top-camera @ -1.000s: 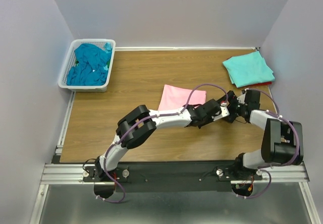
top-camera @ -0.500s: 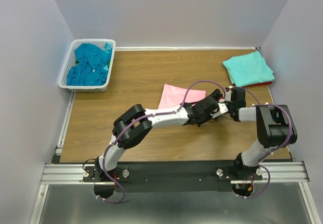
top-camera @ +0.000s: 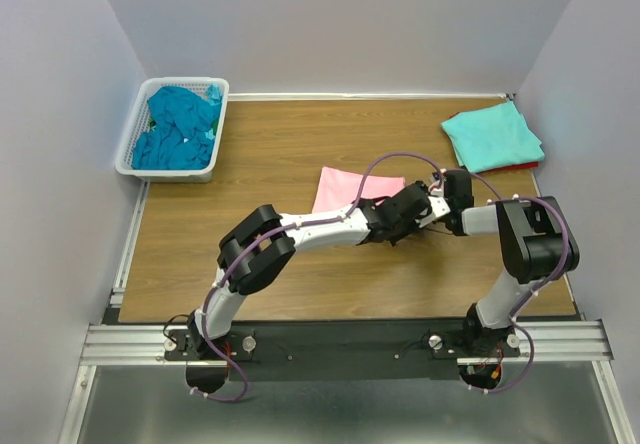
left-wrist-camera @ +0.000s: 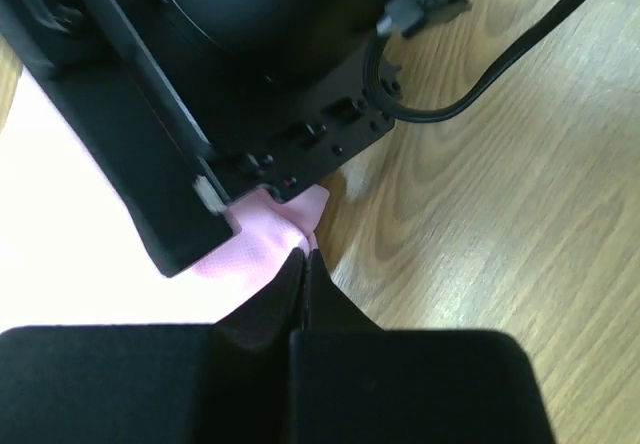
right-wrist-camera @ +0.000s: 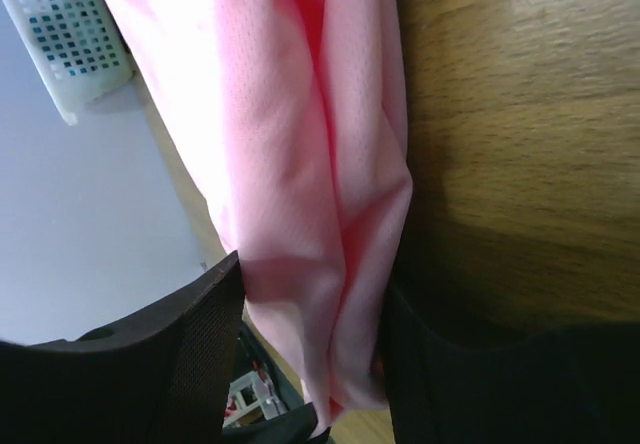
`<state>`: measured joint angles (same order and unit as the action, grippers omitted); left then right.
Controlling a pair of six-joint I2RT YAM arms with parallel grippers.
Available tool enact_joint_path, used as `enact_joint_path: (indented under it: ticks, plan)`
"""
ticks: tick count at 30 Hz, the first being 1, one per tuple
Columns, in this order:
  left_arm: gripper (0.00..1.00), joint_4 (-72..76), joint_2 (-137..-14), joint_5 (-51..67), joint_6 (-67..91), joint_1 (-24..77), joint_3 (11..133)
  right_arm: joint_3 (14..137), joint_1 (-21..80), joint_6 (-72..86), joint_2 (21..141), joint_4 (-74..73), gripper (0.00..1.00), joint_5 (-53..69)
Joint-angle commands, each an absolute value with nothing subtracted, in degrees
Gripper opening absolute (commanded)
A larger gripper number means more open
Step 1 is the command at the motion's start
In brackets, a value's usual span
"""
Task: Fold and stack the t-shirts
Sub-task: Neatly place the folded tshirt to the corner
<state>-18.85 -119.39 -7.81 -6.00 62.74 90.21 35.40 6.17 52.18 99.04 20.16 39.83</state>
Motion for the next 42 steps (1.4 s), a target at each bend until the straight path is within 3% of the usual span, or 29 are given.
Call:
enact_joint_path:
  ticks: [1, 3, 5, 8, 9, 10, 12, 13, 14, 17, 20, 27, 31, 32, 38, 42]
  plan:
    - [0.0, -15.82, -115.93, -5.27, -5.45, 63.28, 89.74, 35.51, 7.56, 49.22, 101.25, 13.54, 0.5, 34.54]
    - [0.0, -15.38, -115.32, -5.36, -5.27, 63.19, 89.39, 35.86, 7.56, 48.87, 101.25, 13.19, 0.36, 34.1]
    - [0.0, -14.77, -114.53, -5.45, -5.1, 63.19, 88.68, 36.12, 7.65, 48.61, 101.08, 12.83, 0.34, 33.93]
    - [0.0, -14.59, -114.0, -5.45, -4.75, 63.11, 88.24, 36.47, 7.56, 47.82, 100.64, 12.13, 0.19, 33.4]
    - [0.0, -14.76, -114.08, -5.45, -4.57, 63.02, 88.07, 36.65, 7.65, 47.2, 100.46, 11.52, 0.09, 33.14]
    - [0.01, -14.85, -114.0, -5.54, -4.48, 63.1, 88.07, 37.09, 7.65, 46.85, 100.11, 11.08, 0.08, 32.79]
    - [0.07, -14.94, -113.73, -5.62, -3.96, 63.02, 88.15, 37.79, 7.65, 45.36, 99.76, 10.11, 0.01, 32.26]
    - [0.12, -15.03, -113.56, -5.71, -3.69, 63.02, 88.15, 38.23, 7.56, 44.57, 99.58, 8.72, 0.01, 31.99]
    - [0.27, -15.03, -112.95, -5.89, -3.43, 62.93, 88.07, 39.36, 7.56, 43.86, 99.41, 7.92, 0.01, 31.3]
    - [0.54, -14.77, -110.14, -7.12, -2.2, 62.41, 87.72, 43.05, 7.56, 39.04, 98.97, 3.0, 0.01, 29.54]
    - [0.59, -15.46, -106.19, -6.86, -1.58, 61.18, 87.01, 46.83, 7.56, 32.89, 99.4, -4.2, 0.01, 28.57]
    - [0.61, -19.33, -95.02, -12.83, -1.23, 51.87, 83.94, 61.16, 7.65, 17.23, 102.21, -19.76, 0.01, 17.94]
    - [0.64, -18.81, -89.57, -26.5, -0.18, 44.13, 79.03, 71.87, 7.65, 5.58, 106.51, -29.85, 0.01, 13.02]
    - [0.69, -17.94, -87.39, -29.24, 2.0, 41.86, 76.4, 76.07, 7.56, 3.88, 108.18, -31.71, 0.01, 11.53]
    - [0.72, -13.89, -81.92, -34.27, 5.01, 36.92, 64.89, 86.91, 7.65, -7.37, 111.0, -38.58, 0.01, -4.46]
    - [0.76, -16.61, -82.71, -36.39, 7.29, 35.95, 66.44, 91.75, 7.56, -11.6, 112.41, -39.64, 0.01, -17.18]
